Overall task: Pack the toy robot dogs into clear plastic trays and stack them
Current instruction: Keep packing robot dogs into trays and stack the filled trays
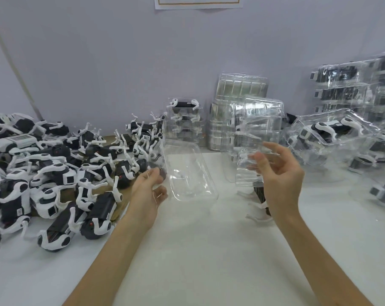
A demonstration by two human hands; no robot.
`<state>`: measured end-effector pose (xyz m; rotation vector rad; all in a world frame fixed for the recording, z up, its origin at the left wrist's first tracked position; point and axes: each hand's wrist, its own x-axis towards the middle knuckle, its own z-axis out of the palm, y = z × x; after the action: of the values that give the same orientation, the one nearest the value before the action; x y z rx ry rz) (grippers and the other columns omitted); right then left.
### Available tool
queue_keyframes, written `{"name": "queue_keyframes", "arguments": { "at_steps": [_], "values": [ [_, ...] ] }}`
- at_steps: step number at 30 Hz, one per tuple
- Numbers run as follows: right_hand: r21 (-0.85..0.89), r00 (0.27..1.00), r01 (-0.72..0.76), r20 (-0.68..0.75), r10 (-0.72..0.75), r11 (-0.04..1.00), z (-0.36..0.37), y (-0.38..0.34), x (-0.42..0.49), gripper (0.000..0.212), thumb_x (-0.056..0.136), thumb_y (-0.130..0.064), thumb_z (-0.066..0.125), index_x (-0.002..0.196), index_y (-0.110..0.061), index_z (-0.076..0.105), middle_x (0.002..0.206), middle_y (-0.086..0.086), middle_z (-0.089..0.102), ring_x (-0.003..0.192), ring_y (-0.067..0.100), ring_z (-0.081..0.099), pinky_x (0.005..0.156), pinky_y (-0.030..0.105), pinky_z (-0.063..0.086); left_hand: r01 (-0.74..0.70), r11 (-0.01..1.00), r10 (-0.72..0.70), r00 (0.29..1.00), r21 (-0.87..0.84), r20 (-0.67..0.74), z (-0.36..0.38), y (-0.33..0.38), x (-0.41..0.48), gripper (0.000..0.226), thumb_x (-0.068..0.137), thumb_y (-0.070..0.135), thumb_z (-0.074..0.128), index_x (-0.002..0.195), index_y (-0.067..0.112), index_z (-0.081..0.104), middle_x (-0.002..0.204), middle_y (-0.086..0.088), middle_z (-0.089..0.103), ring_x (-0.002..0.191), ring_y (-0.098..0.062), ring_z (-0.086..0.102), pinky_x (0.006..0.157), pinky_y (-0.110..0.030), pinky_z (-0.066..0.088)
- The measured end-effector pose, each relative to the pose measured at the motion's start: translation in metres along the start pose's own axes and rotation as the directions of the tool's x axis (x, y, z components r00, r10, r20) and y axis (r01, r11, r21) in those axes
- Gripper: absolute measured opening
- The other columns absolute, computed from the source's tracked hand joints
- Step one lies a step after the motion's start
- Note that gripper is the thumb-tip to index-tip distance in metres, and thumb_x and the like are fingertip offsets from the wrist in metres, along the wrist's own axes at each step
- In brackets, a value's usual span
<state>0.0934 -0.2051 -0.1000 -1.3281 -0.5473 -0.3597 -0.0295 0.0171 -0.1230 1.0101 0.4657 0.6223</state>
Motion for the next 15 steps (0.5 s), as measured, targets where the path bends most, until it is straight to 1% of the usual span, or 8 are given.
{"name": "queue_keyframes", "arguments": {
  "at_steps": [2,5,6,8,10,12,14,15],
  "values": [
    [-0.005,1.0,0.009,0.01,-0.009,1.0,0.001,0.0,0.0,0.024,0.091,-0.022,0.072,0.113,-0.019,0.065,0.089,0.002,0.076,0.076,0.02,0.075,0.077,0.046,0.061,0.083,0.995,-0.084,0.996,0.059,0.003,0.007,0.003,0.014,0.027,0.099,0.024,0.059,0.12,0.008,0.057,0.087,0.0,0.055,0.056,-0.006,0.051,0.05,-0.019,0.047],
    [-0.007,0.999,0.025,0.032,-0.024,1.0,0.002,-0.001,-0.002,0.021,0.091,-0.019,0.072,0.111,-0.02,0.065,0.089,0.002,0.075,0.074,0.02,0.075,0.074,0.039,0.061,0.097,0.988,-0.091,0.995,0.119,-0.051,0.022,0.006,0.037,0.035,0.103,0.035,0.05,0.127,0.01,0.048,0.102,-0.005,0.055,0.085,-0.014,0.055,0.08,-0.032,0.051],
    [-0.007,0.999,0.032,0.035,-0.031,0.999,0.002,-0.002,-0.002,0.021,0.091,-0.019,0.072,0.11,-0.02,0.065,0.088,0.003,0.075,0.073,0.02,0.075,0.073,0.036,0.061,0.061,0.98,-0.045,0.995,0.192,-0.086,0.027,0.003,0.042,0.036,0.105,0.038,0.044,0.13,0.011,0.045,0.105,-0.005,0.053,0.093,-0.016,0.053,0.089,-0.037,0.046],
    [-0.006,0.999,0.036,0.038,-0.036,0.999,0.002,-0.003,-0.002,0.019,0.091,-0.017,0.072,0.109,-0.022,0.066,0.088,0.003,0.075,0.072,0.02,0.074,0.071,0.032,0.06,-0.084,0.913,0.152,0.978,0.399,-0.141,0.036,-0.012,0.041,0.037,0.106,0.037,0.04,0.134,0.013,0.044,0.12,-0.001,0.049,0.11,-0.018,0.05,0.099,-0.038,0.039],
    [-0.003,0.999,0.035,0.039,-0.035,0.999,0.002,-0.004,-0.002,0.019,0.091,-0.016,0.071,0.108,-0.022,0.065,0.088,0.002,0.075,0.072,0.019,0.074,0.07,0.029,0.059,-0.28,0.761,0.436,0.888,0.586,-0.143,0.04,-0.029,0.026,0.032,0.103,0.032,0.044,0.131,0.015,0.048,0.13,-0.001,0.047,0.11,-0.007,0.043,0.096,-0.027,0.033],
    [-0.002,0.999,0.033,0.043,-0.033,0.999,0.003,-0.004,-0.003,0.019,0.091,-0.015,0.071,0.109,-0.019,0.065,0.088,0.003,0.075,0.071,0.019,0.074,0.069,0.027,0.059,-0.431,0.507,0.677,0.736,0.746,-0.034,0.036,-0.044,0.011,0.028,0.096,0.029,0.049,0.119,0.015,0.055,0.121,0.0,0.05,0.104,-0.004,0.04,0.093,-0.026,0.03],
    [-0.006,0.998,0.03,0.049,-0.03,1.0,0.004,-0.004,-0.004,0.02,0.091,-0.014,0.071,0.111,-0.015,0.065,0.09,0.005,0.074,0.07,0.018,0.074,0.066,0.024,0.057,-0.524,0.259,0.761,0.628,0.811,0.162,0.037,-0.052,0.003,0.019,0.091,0.027,0.053,0.105,0.016,0.059,0.104,0.003,0.052,0.097,-0.012,0.046,0.089,-0.03,0.036],
    [-0.01,0.998,0.027,0.053,-0.027,1.0,0.005,-0.004,-0.004,0.021,0.092,-0.014,0.071,0.111,-0.015,0.065,0.091,0.006,0.074,0.07,0.018,0.074,0.064,0.022,0.056,-0.559,0.195,0.74,0.623,0.806,0.253,0.04,-0.052,0.002,0.012,0.091,0.026,0.055,0.099,0.017,0.058,0.097,0.005,0.052,0.091,-0.013,0.048,0.085,-0.032,0.039]
  ]
}}
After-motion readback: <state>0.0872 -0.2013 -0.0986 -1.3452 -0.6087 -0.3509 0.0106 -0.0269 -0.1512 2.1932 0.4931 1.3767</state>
